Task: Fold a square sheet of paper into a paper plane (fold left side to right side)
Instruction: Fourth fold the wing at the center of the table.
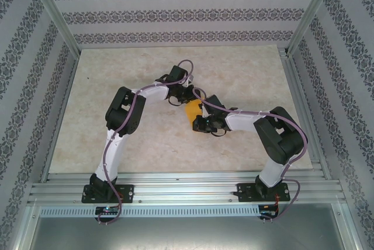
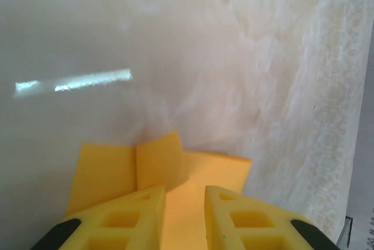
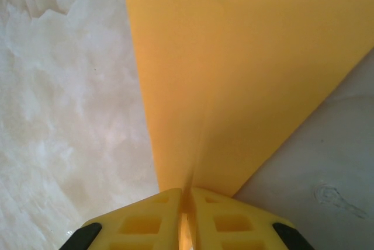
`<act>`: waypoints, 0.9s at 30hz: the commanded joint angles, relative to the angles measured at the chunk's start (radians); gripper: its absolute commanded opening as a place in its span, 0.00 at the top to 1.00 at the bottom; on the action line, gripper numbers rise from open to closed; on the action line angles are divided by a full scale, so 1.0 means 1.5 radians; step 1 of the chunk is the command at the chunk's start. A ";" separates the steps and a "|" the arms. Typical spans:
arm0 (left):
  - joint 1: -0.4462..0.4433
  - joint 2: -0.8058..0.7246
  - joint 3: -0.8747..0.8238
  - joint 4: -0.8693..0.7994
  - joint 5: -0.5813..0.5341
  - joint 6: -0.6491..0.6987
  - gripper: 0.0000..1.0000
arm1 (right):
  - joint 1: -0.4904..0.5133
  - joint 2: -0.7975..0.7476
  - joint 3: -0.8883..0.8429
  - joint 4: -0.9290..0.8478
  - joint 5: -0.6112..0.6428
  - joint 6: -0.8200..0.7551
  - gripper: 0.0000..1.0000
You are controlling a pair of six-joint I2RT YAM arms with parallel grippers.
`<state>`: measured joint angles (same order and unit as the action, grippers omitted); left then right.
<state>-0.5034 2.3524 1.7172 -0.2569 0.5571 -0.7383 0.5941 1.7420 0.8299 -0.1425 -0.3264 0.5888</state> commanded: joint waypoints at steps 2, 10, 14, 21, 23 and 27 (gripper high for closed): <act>0.040 0.048 0.063 0.000 -0.063 0.026 0.73 | 0.014 0.037 -0.033 -0.113 0.023 -0.009 0.86; 0.050 0.114 0.193 -0.068 -0.077 0.042 0.71 | 0.014 0.038 -0.033 -0.115 0.022 -0.009 0.86; 0.065 0.120 0.215 -0.074 -0.073 0.043 0.71 | 0.014 0.029 -0.033 -0.107 0.018 -0.010 0.86; 0.095 0.008 0.169 -0.083 -0.074 0.088 0.65 | 0.007 -0.032 0.009 -0.102 0.016 -0.043 0.81; 0.108 -0.042 0.124 -0.074 -0.077 0.098 0.62 | 0.000 -0.057 0.027 -0.109 0.021 -0.056 0.79; 0.130 -0.175 -0.019 -0.030 -0.090 0.109 0.59 | -0.019 -0.115 0.064 -0.144 0.049 -0.086 0.72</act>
<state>-0.3305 2.2608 1.7844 -0.3611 0.4496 -0.6250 0.5865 1.6516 0.8677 -0.3008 -0.3016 0.5198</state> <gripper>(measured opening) 0.402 0.260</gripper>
